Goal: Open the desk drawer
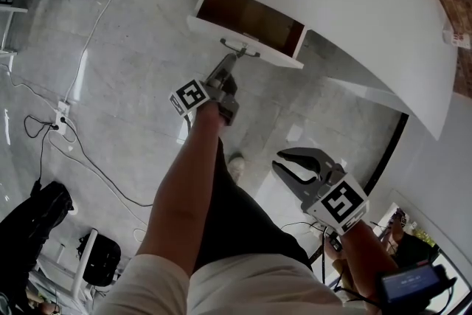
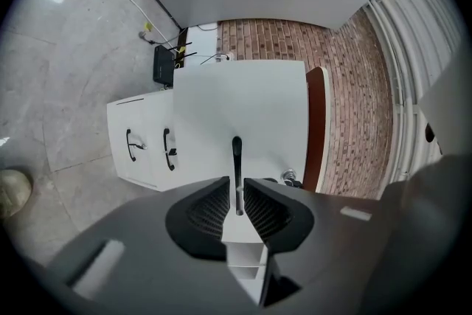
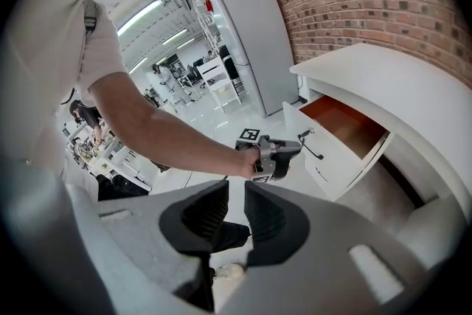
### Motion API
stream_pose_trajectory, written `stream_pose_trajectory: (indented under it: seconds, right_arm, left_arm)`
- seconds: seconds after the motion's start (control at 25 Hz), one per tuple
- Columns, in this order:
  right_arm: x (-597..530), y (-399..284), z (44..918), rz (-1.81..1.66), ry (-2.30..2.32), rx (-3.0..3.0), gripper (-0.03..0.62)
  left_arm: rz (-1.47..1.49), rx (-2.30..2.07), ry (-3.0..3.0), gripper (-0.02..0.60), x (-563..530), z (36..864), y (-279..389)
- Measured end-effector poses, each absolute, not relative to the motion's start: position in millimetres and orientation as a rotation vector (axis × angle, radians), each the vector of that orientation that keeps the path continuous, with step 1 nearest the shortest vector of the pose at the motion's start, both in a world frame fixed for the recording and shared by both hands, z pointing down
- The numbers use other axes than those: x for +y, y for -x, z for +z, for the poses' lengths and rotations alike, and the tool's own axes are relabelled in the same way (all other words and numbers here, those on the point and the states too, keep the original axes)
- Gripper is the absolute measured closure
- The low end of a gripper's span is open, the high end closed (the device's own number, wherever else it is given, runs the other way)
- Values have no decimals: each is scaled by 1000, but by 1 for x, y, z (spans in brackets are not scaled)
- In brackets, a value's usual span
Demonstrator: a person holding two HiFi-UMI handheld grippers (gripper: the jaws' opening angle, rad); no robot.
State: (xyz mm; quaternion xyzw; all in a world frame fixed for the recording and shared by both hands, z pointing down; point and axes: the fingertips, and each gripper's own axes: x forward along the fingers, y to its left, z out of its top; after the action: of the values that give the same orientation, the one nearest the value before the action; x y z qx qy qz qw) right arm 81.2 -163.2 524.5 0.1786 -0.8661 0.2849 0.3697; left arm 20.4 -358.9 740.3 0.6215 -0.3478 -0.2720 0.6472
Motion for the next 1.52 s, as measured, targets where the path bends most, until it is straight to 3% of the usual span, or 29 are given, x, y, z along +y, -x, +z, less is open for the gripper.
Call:
stream_pose_trajectory:
  seconds: [0.4,0.56,0.76,1.12,1.52]
  right_arm:
    - [-152,-80,498,686,-462,-2250,525]
    - [-144,-82,482,646,-473,-2279,525]
    - [-129,-83,457,608,-482,-2313,527]
    - [-94,-85,428,560,-467,-2334,588]
    - [-50,-90,387,481,-483,-2378,591]
  left_arm:
    - [-617,-796,-1425,515,-324,703,-7]
    - [-685,-738,-1416,520,-301,660,-6]
    - [-671,-705,-1440,577,-262,602,-5]
    - [-740,-639,-1476,577,-195,497,4]
    - [-717,-635,-1613,577,-136,390,-8]
